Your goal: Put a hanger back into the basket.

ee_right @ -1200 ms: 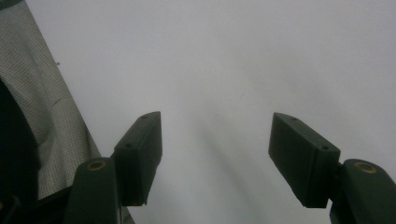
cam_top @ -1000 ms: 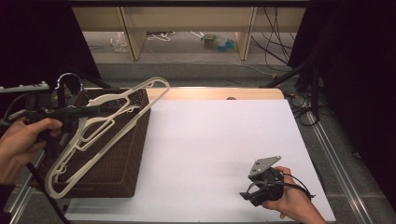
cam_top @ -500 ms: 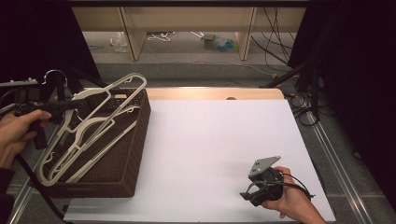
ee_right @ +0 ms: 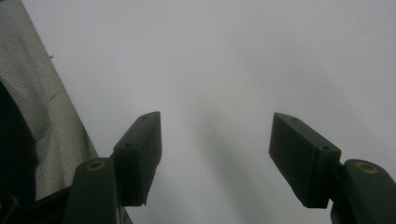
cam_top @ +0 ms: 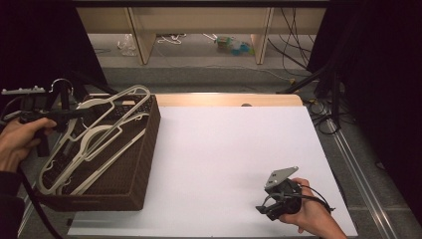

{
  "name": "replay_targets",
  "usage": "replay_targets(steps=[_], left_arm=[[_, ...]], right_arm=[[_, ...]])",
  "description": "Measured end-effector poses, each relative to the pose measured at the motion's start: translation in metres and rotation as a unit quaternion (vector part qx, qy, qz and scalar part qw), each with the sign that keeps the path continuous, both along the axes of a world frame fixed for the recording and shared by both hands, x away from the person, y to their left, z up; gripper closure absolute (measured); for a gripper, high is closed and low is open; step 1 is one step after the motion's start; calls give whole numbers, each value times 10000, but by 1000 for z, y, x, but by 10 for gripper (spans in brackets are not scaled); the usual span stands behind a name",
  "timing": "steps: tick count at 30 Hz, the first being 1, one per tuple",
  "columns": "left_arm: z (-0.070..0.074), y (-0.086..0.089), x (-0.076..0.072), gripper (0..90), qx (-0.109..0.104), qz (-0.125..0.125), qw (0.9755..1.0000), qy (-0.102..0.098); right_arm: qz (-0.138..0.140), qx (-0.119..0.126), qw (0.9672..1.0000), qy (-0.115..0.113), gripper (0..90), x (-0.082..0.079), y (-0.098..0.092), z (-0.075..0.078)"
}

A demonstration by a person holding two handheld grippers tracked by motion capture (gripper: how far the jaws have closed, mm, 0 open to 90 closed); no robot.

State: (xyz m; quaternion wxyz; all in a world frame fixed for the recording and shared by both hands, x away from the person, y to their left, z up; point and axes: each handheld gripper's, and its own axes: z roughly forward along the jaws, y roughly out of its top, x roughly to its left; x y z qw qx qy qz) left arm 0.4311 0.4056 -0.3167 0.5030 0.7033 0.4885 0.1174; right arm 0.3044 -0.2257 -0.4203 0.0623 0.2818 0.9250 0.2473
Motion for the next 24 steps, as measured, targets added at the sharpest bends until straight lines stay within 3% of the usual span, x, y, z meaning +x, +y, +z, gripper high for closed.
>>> replay_targets(steps=[3, 9, 12, 24], left_arm=[[-4, 0, 3, 852, 68, -62, 10000, -3], [-16, 1, 5, 852, 203, -136, 9995, 194], [-21, -1, 5, 852, 84, -234, 9994, 221], [-44, -13, 17, 846, 310, -226, 9967, 713]], right_arm=[[-10, -4, 10000, -23, 358, 0, 0, 0], [-22, 9, 10000, -28, 357, 0, -1, 0], [-24, 11, 10000, -4, 357, 1, -1, -1], [-8, -1, 10000, 14, 357, 1, -2, 0]])
